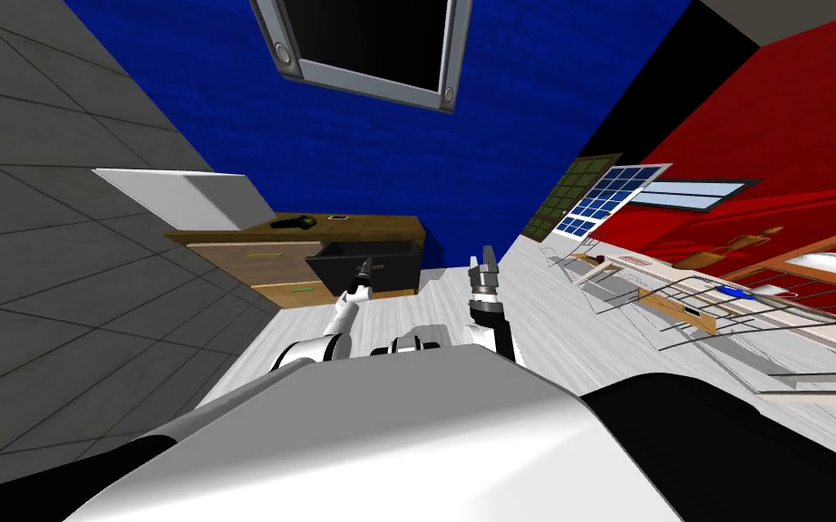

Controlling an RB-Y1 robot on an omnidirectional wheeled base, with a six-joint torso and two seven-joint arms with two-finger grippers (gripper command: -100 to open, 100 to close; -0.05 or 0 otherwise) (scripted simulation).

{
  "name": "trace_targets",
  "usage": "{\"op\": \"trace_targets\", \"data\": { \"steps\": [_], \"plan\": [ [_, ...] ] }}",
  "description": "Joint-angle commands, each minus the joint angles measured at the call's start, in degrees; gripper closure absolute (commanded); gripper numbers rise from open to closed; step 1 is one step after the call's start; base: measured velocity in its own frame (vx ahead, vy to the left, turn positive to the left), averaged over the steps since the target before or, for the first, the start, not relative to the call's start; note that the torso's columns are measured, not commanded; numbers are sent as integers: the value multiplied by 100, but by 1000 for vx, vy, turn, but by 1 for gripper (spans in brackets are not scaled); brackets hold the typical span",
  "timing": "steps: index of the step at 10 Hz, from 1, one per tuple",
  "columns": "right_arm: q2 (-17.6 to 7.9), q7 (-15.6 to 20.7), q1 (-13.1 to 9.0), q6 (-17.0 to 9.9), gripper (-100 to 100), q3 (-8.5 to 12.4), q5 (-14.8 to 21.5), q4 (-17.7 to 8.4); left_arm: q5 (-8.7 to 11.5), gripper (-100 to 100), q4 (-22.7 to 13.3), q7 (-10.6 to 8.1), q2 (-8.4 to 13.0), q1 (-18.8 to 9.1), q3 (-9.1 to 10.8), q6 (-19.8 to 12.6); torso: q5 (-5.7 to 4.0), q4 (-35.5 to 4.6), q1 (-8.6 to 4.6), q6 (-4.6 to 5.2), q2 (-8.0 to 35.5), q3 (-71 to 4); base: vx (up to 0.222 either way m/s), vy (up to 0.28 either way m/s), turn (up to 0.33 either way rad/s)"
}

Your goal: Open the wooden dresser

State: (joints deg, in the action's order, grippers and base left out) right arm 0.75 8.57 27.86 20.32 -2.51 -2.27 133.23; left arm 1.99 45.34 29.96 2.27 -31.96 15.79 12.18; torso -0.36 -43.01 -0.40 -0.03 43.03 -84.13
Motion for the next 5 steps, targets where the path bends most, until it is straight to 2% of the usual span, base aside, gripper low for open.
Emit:
{"op": "trace_targets", "data": {
  "steps": [1, 2, 3, 5],
  "plan": [
    [0, 0, 0, 0, 0, 0, 0, 0, 87, -100, -98, 59, 37, -237, -55, 20, 0, 3, -2, 1, -4, -2, -8, 0, 68],
    [0, 0, 0, 0, 0, 0, 0, 0, 62, -100, -181, 7, 44, -138, -39, 15, -2, -7, -1, -3, 1, 0, 4, 1, 12],
    [0, 0, 0, 0, 0, 0, 0, 0, 70, 0, -198, 8, 38, -129, -43, -1, 4, 11, 3, -2, -4, -3, 5, 3, -6],
    [0, 0, 0, 0, 0, 0, 0, 0, 72, 0, -231, 0, 27, -86, -42, -13, 13, 33, 12, 0, -33, -23, 0, 0, 0]
  ]
}}
